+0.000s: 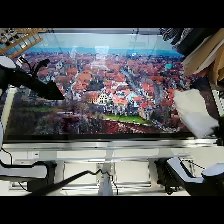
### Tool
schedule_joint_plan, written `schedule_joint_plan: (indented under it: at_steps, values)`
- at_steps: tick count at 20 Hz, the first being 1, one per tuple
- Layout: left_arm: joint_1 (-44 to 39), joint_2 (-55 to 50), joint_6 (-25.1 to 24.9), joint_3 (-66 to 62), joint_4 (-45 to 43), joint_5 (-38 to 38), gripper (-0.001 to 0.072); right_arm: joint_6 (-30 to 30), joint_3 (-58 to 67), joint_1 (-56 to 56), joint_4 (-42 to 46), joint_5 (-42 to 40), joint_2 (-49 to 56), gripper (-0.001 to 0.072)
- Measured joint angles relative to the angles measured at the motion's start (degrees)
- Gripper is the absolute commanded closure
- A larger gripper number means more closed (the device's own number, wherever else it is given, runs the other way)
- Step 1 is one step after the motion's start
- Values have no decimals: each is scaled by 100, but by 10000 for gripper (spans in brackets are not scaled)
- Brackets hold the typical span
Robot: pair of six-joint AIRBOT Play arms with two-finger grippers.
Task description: Fold the clothes and pants, and hang the long-sleeved shirts on hangers.
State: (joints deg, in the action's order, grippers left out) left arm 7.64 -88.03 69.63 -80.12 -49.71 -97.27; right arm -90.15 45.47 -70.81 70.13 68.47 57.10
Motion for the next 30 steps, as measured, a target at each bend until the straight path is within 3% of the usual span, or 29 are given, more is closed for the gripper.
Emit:
schedule_joint_plan:
  at_steps: [2,3,4,7,9,12,16,17,20,21,24,30]
  values:
    - [11,0,0,-2,-17,2,575,-96,-57,-258,627,420,-11,197]
    - [24,4,0,-4,-74,2,575,-125,-48,-334,874,560,-13,58]
    - [42,11,4,-20,-138,2,589,-138,9,-372,1016,667,-15,60]
    - [114,24,146,-273,-474,-103,594,-186,544,-275,1102,887,-15,118]
    - [155,28,376,-710,-981,-157,594,-175,1021,35,616,857,-15,240]
    - [166,98,772,-1572,-2159,-79,594,256,1421,1073,-518,507,44,253]
    - [330,575,1335,-2109,-3672,997,592,610,1602,3386,-1003,107,396,255]
    - [420,743,1534,-2166,-3888,1309,593,647,1620,4033,-994,-28,533,308]
    - [693,1161,2155,-2251,-4262,2135,593,717,1652,5663,-800,-715,946,672]
    - [772,1257,2345,-2267,-4341,2326,593,715,1657,6102,-695,-1023,1075,697]
    - [890,1392,2675,-2288,-4465,2656,593,715,1676,6913,-431,-1912,1296,697]
    - [949,1423,2876,-2295,-4546,2863,593,717,1934,7331,-304,-3067,1355,697]
